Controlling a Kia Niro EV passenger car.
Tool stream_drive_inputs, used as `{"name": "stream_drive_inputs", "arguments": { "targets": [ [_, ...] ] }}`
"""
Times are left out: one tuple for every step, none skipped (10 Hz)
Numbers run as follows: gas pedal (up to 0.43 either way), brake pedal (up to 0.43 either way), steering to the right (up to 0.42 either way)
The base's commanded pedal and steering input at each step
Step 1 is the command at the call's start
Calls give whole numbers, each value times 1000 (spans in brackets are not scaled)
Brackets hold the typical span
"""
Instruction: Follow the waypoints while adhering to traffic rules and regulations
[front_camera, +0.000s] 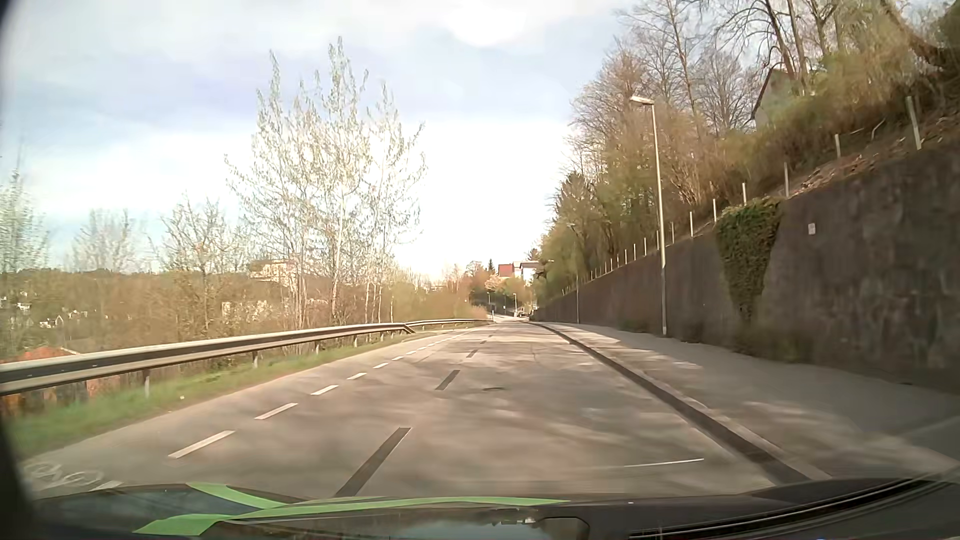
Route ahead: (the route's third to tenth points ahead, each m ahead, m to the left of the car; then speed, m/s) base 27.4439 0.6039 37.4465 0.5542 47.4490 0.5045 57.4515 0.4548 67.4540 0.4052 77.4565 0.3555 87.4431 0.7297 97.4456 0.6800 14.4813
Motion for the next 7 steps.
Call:
{"name": "stream_drive_inputs", "arguments": {
  "targets": [
    [79,0,-2],
    [79,0,-2],
    [79,0,-2],
    [67,0,-2],
    [67,0,-2],
    [67,0,-2],
    [67,0,-2]
  ]
}}
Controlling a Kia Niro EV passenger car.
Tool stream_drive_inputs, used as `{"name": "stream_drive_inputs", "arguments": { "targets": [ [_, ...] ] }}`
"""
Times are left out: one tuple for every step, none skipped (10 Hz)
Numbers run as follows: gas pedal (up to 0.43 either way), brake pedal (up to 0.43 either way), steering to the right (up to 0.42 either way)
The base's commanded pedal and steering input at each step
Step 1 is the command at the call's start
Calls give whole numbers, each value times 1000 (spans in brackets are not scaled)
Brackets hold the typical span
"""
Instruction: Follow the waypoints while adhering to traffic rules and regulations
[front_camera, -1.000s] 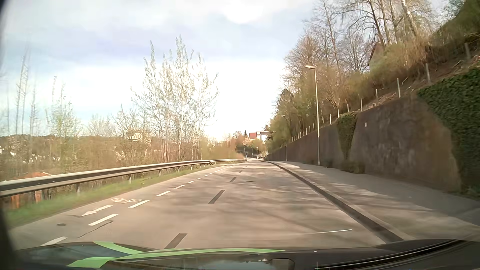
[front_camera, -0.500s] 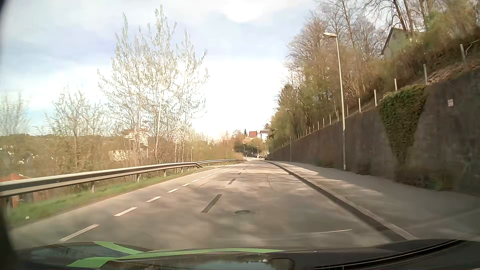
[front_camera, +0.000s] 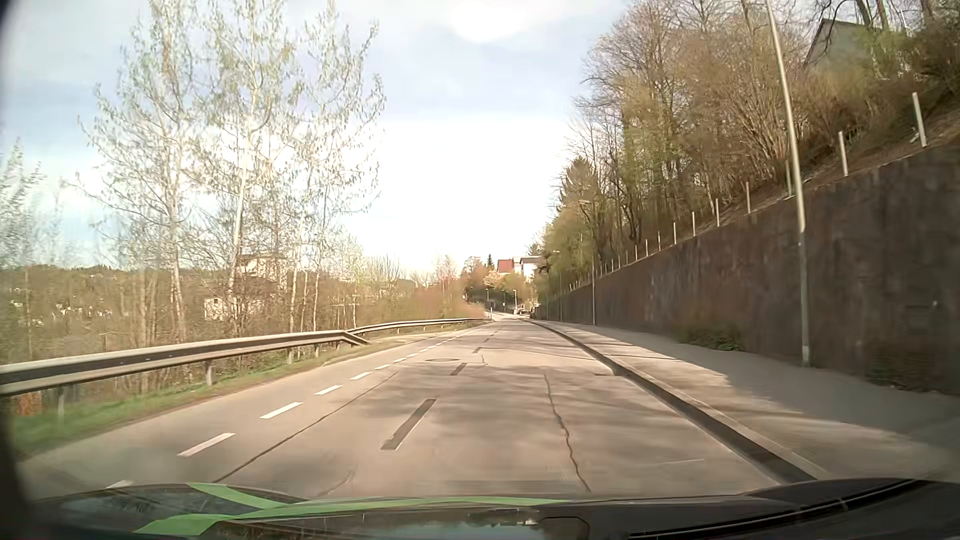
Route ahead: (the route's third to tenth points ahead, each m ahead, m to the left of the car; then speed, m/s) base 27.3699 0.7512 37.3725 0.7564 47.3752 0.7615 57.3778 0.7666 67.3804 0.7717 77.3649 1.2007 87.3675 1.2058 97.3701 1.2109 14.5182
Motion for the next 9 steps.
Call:
{"name": "stream_drive_inputs", "arguments": {
  "targets": [
    [67,0,-2],
    [67,0,-2],
    [67,0,-2],
    [47,0,-2],
    [20,0,-2],
    [0,0,-2],
    [0,0,0],
    [0,0,0],
    [20,0,-1]
  ]
}}
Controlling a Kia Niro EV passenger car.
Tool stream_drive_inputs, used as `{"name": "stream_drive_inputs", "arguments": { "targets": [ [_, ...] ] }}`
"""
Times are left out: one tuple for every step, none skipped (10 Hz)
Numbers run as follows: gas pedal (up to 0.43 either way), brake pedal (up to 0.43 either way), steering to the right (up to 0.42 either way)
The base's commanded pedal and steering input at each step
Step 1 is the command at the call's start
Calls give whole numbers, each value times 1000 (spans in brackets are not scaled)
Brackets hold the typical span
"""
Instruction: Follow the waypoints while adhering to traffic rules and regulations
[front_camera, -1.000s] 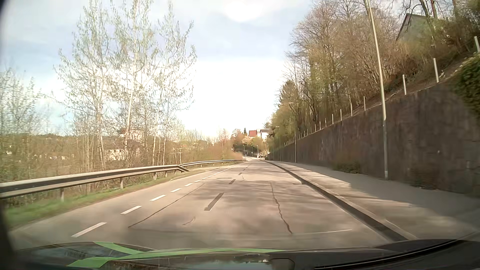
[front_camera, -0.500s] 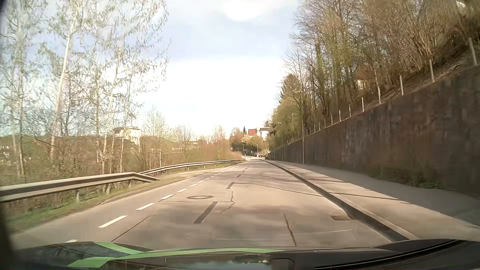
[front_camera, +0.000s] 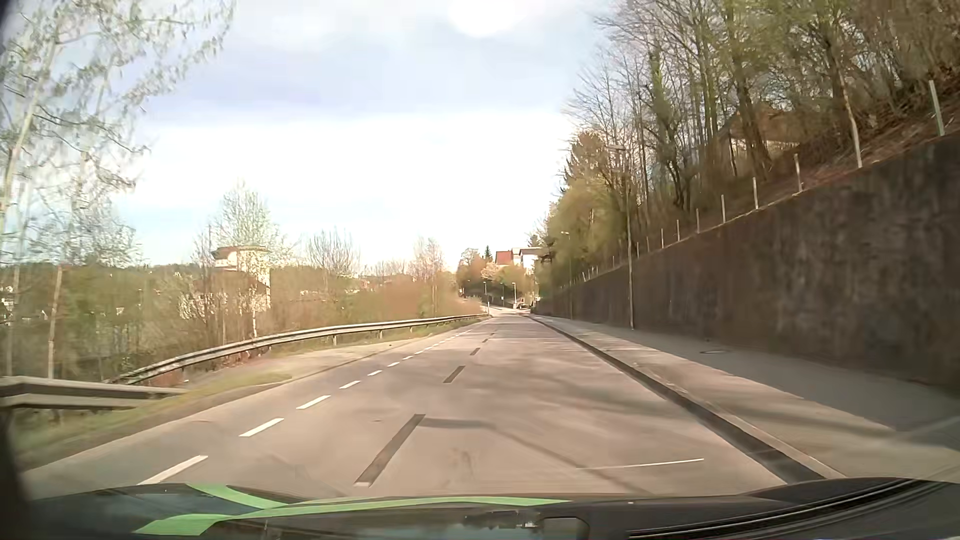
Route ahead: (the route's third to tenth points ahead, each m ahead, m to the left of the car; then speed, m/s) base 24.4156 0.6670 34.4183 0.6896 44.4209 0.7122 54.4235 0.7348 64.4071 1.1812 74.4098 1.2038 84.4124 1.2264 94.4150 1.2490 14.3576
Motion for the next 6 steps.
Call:
{"name": "stream_drive_inputs", "arguments": {
  "targets": [
    [39,0,-1],
    [39,0,-1],
    [47,0,-1],
    [47,0,0],
    [47,0,-1],
    [39,0,-1]
  ]
}}
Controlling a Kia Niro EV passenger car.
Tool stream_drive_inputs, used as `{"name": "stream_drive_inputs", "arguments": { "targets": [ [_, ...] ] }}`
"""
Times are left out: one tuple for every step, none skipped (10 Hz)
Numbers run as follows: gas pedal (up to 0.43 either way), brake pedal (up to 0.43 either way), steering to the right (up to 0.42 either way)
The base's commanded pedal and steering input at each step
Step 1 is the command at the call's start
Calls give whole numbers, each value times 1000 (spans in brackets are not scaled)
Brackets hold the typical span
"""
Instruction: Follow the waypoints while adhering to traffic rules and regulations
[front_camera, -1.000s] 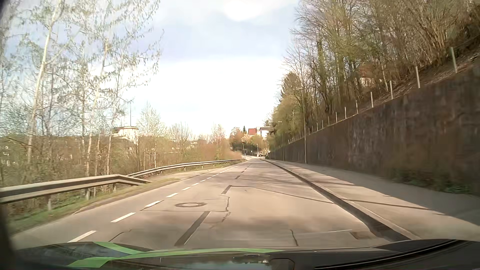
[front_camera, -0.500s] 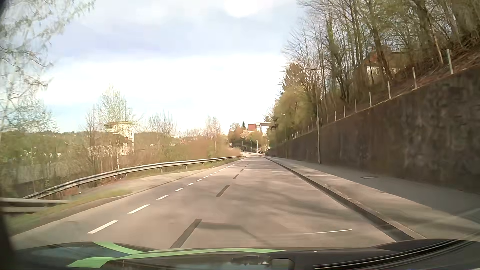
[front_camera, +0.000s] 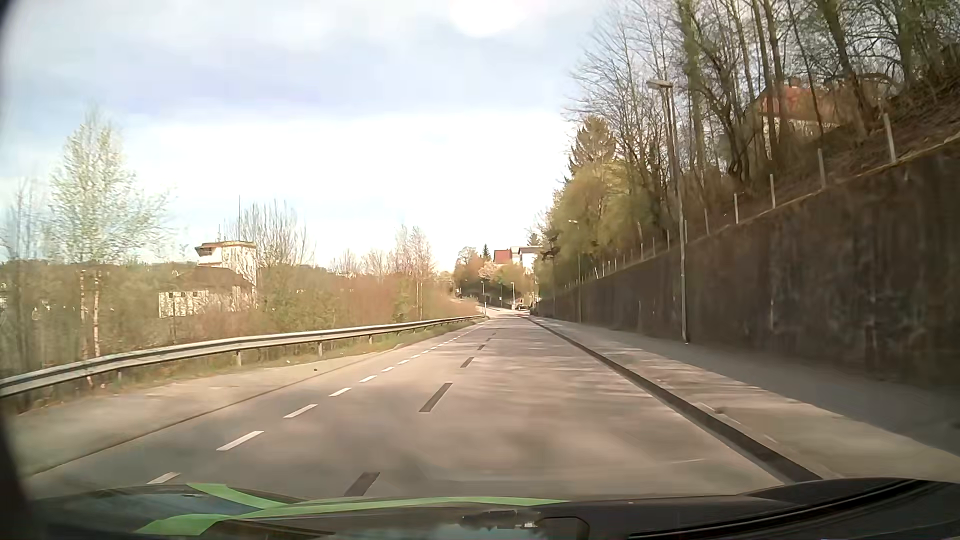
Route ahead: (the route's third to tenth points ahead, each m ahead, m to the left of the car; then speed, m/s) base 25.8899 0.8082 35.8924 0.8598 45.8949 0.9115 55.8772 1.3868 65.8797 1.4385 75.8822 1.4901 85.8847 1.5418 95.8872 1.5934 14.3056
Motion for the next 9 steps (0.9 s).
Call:
{"name": "stream_drive_inputs", "arguments": {
  "targets": [
    [28,0,-1],
    [8,0,-1],
    [8,0,0],
    [8,0,-1],
    [0,0,0],
    [0,0,0],
    [0,0,0],
    [0,0,0],
    [0,0,0]
  ]
}}
